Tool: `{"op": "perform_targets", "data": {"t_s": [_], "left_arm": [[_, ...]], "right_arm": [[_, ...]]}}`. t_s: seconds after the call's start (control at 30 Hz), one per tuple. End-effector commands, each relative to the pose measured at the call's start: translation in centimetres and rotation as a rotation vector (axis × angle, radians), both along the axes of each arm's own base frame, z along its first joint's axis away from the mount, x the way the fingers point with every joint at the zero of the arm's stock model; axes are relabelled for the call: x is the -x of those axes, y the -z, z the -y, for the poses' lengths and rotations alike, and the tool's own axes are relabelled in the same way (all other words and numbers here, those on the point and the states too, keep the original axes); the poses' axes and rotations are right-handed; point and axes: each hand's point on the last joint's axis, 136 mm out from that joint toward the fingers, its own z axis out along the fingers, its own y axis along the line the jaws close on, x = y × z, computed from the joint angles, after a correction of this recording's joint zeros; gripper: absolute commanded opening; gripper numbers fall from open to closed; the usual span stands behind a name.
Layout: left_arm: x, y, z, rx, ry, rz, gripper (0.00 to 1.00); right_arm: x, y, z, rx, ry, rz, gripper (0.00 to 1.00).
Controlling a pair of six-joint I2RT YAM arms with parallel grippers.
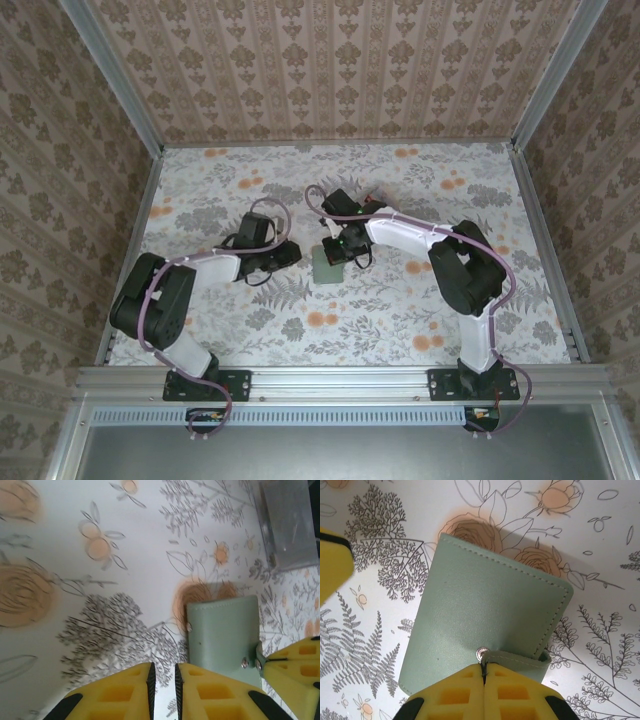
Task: Put the credit cards into the card holder
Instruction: Close the button on the card holder.
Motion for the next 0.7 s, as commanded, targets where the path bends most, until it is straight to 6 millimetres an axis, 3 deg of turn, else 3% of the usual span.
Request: {"op": "perform_targets", "data": {"t_s": [0.0,0.17,0.5,0.67], "left_arm": [[2.1,0.6,1.3,-0.001,0.062,-0.042,0.21],[3.2,1.7,2.1,-0.003,0.072,-0.064,0.21],[3.4,3.9,3.9,0.024,0.086,-0.106,0.19],[3.3,3.8,3.7,0.011,0.087,-0.099,0.19]], "right_arm": [[0.8,-1.3,-0.3,-0.038,-0.028,0.003,0.02],[0.9,-0.2,0.0,-0.012,-0.022,-0.008,0.02],[-0.4,-0.8,-0.7,-0.026,0.001,0.037,0.02],[-0.9,0.0,0.7,0.063,0.031,0.059,0.01]]}}
